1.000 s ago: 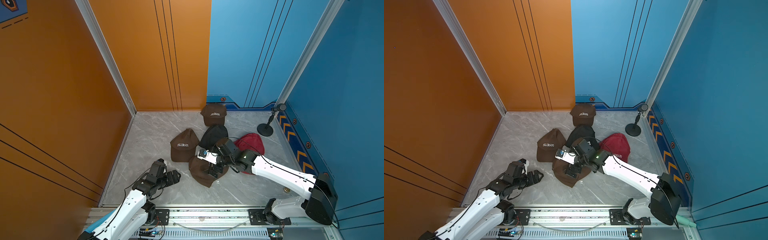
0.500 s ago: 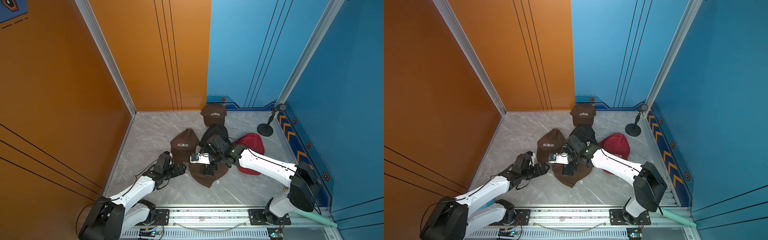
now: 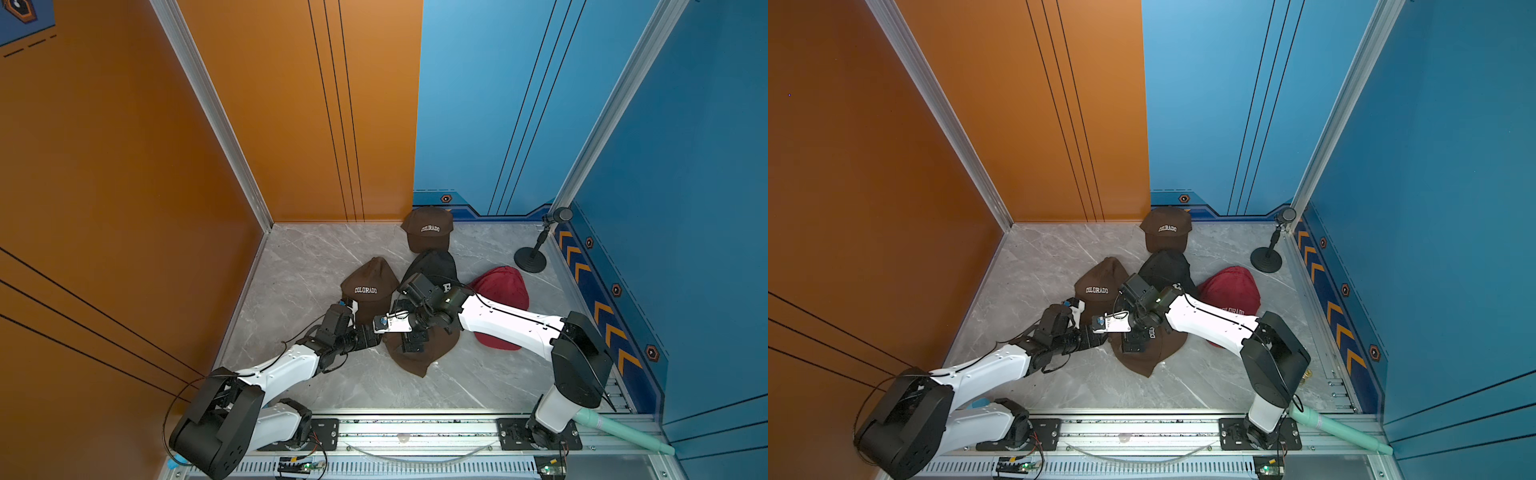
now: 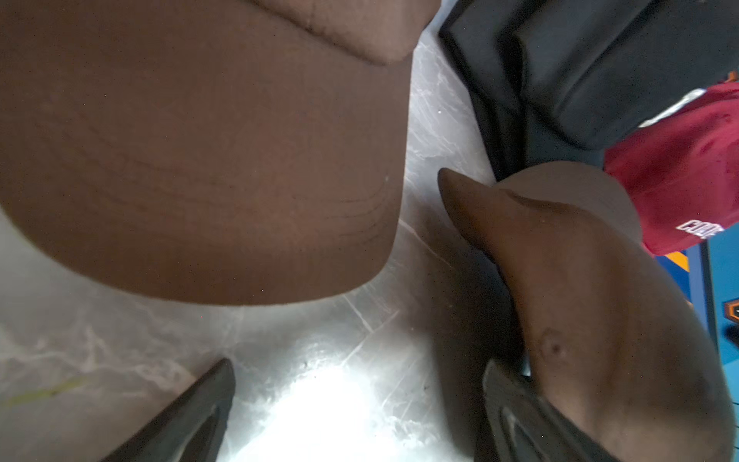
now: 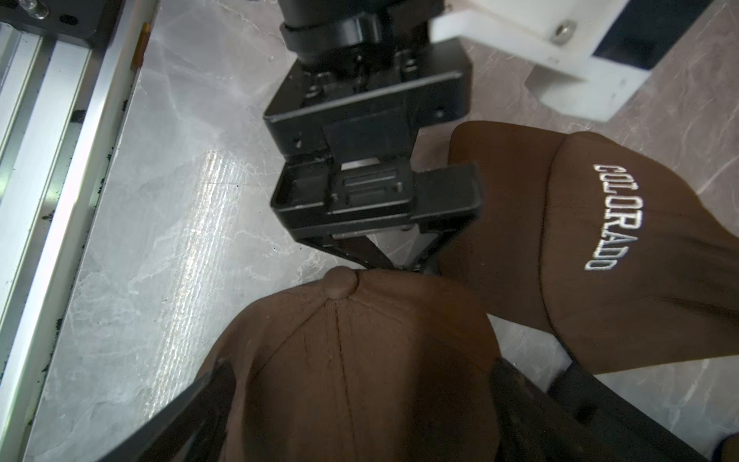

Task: Stack the baseball caps by color
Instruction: Pick up the baseball cap from the center of the board.

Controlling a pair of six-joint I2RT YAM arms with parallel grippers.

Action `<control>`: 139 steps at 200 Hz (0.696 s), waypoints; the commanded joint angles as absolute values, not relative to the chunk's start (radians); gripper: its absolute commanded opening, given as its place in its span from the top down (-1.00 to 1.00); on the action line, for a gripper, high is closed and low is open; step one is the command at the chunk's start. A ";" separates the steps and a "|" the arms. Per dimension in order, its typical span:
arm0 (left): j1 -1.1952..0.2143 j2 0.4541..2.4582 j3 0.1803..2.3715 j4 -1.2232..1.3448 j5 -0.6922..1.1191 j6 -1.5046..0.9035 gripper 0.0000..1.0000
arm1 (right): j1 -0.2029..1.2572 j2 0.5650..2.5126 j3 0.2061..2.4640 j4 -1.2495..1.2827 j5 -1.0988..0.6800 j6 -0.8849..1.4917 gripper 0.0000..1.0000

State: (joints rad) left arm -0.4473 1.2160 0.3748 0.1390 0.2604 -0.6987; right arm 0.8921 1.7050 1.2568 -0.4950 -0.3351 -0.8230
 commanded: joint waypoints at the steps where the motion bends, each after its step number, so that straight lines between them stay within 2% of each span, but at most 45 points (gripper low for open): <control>1: -0.453 1.190 0.328 0.140 0.339 -0.725 -0.95 | 0.903 1.715 1.223 -0.489 -0.305 -0.825 -0.99; 32: -0.445 1.133 0.325 0.172 0.385 -0.724 -0.95 | 0.907 1.705 1.187 -0.429 -0.284 -0.799 -0.96; 68: -0.442 1.086 0.326 0.185 0.420 -0.729 -0.95 | 0.909 1.710 1.192 -0.397 -0.252 -0.767 -0.69; 123: -0.434 1.014 0.307 0.190 0.428 -0.752 -0.95 | 0.914 1.720 1.198 -0.391 -0.236 -0.756 -0.14; 139: -0.428 1.014 0.301 0.187 0.433 -0.753 -0.95 | 0.914 1.718 1.204 -0.399 -0.242 -0.751 0.19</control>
State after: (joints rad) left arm -0.4385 1.0271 0.3237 0.1699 0.3923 -0.7429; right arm 0.9112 1.7058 1.1992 -0.4068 -0.2562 -0.7734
